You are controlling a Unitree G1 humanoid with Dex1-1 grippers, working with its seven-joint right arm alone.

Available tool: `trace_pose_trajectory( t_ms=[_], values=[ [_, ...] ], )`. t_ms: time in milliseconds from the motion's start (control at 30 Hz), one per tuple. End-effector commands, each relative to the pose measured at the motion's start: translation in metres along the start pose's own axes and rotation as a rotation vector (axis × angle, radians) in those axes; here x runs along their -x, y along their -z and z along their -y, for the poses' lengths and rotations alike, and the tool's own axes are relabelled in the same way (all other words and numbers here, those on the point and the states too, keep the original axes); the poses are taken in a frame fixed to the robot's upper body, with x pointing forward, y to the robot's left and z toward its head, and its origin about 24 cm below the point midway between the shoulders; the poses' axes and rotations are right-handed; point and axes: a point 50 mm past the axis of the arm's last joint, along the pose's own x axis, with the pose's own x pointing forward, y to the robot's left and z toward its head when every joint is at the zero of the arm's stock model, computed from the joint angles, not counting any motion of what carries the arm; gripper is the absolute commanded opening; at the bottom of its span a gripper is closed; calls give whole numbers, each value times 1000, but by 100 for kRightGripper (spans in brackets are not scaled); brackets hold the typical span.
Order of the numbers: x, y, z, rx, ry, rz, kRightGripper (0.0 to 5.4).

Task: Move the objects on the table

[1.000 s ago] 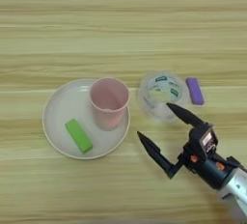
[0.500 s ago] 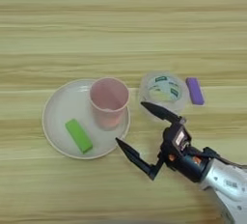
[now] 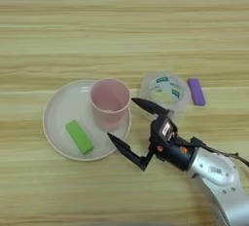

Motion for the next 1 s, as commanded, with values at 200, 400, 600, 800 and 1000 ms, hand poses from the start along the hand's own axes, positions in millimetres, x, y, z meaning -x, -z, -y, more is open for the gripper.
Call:
trace_pose_trajectory(
  t_ms=[200,400,600,800,1000],
  values=[
    [-15,-19,11,68,14,97,538],
    [-23,-21,10,75,-7,109,538],
    [-31,-20,11,69,-16,113,538],
    [-36,-17,13,70,-13,105,538],
    [-42,-14,15,67,-5,102,538]
  ],
)
